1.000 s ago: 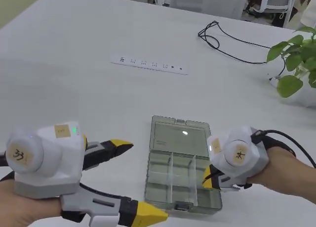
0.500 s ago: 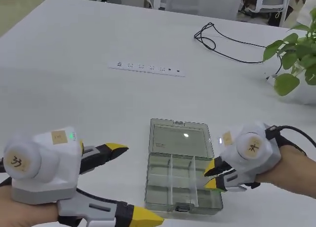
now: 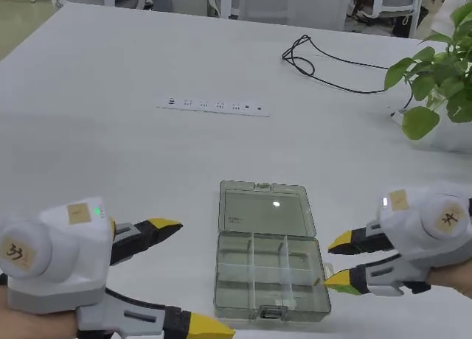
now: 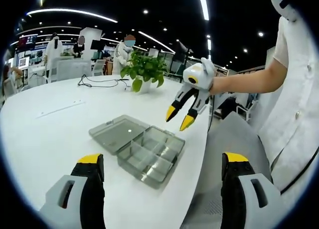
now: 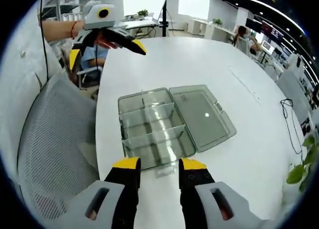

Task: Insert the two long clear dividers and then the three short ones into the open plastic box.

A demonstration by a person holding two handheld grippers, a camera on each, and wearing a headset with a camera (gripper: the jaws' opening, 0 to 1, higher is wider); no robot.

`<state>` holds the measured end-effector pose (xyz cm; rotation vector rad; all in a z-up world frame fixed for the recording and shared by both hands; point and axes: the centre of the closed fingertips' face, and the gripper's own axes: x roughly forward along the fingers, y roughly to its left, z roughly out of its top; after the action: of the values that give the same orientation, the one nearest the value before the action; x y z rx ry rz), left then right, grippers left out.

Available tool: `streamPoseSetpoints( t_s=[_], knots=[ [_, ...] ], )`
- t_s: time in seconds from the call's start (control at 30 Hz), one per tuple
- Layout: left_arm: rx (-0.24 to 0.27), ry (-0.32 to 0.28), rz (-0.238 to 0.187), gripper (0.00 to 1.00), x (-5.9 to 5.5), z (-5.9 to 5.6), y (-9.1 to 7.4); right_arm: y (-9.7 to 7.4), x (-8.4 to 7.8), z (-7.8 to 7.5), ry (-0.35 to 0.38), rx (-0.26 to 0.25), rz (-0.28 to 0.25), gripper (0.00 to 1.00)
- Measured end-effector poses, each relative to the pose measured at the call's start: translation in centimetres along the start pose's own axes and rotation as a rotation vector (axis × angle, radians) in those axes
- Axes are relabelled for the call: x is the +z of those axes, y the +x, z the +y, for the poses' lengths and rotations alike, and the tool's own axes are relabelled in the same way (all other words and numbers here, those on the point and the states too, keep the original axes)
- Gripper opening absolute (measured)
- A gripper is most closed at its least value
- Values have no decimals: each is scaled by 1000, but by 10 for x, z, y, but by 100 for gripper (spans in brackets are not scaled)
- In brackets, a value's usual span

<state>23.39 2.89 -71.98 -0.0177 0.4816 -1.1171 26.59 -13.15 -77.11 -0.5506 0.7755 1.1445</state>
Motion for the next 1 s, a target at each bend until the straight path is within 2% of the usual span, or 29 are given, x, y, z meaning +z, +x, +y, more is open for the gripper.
streamPoseSetpoints(
  t_s=[0.27, 0.43, 0.67, 0.87, 1.0],
  knots=[
    [21, 7, 5, 100, -3, 5, -1, -19, -8, -8, 143, -103, -148, 46],
    [27, 14, 10, 100, -5, 8, 0, -25, -14, -8, 204, -141, -198, 58],
    [36, 18, 20, 100, -8, 13, 1, -30, -23, -8, 282, -170, -244, 67],
    [38, 18, 31, 100, -12, 15, 0, -32, -27, -11, 307, -191, -267, 75],
    [38, 19, 38, 100, -15, 16, 0, -31, -30, -10, 316, -196, -263, 77]
  ],
)
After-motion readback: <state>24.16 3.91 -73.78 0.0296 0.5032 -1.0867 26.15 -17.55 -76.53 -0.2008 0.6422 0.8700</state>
